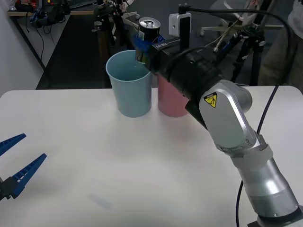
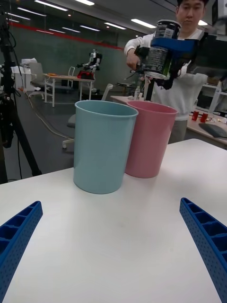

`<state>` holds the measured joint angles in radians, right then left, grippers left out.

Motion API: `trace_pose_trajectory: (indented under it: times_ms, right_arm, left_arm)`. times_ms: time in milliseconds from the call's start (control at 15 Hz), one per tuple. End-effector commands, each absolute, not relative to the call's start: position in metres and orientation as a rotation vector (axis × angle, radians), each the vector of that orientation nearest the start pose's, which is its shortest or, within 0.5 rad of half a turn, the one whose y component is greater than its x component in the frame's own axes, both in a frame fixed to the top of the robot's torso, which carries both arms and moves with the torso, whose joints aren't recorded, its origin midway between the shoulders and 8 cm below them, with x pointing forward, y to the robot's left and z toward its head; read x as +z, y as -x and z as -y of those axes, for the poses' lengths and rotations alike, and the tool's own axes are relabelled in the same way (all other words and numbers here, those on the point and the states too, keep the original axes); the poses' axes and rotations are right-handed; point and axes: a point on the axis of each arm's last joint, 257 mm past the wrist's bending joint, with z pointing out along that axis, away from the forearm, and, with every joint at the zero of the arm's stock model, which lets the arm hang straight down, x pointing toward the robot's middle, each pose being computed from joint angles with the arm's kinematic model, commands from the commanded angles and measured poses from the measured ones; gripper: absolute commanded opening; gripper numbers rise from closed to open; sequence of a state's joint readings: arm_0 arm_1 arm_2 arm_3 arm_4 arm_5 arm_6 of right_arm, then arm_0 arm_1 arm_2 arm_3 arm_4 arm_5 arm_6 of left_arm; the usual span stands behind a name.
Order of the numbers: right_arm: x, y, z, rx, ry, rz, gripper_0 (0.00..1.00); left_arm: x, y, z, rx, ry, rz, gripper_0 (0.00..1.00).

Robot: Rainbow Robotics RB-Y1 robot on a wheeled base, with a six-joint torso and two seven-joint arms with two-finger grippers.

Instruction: Grasp the object on the table and drop it into the matching bin: aluminum can to the light blue bin, PET bottle to the pink bin.

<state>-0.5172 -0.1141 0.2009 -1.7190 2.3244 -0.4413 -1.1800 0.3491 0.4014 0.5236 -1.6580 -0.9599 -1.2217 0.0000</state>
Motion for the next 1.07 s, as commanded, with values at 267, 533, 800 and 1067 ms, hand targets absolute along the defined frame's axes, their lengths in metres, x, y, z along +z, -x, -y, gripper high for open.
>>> trace_pose_trajectory:
  times_ms: [267, 533, 800, 1067]
  right_arm:
    - [0.025, -0.62, -0.048, 0.561, 0.435, -1.354, 0.0]
    - [0.018, -0.64, -0.068, 0.538, 0.457, -1.39, 0.0]
    - [0.01, -0.643, -0.081, 0.529, 0.462, -1.403, 0.0]
    - [0.008, -0.642, -0.083, 0.51, 0.479, -1.4, 0.0]
  left_arm:
    - [-0.169, -0.342, -0.33, -0.567, -0.465, -1.441, 1.0]
    - [-0.169, -0.342, -0.33, -0.567, -0.465, -1.441, 1.0]
    - [-0.169, -0.342, -0.33, -0.567, -0.465, -1.441, 1.0]
    - [-0.169, -0.342, -0.33, -0.567, -0.465, -1.441, 1.0]
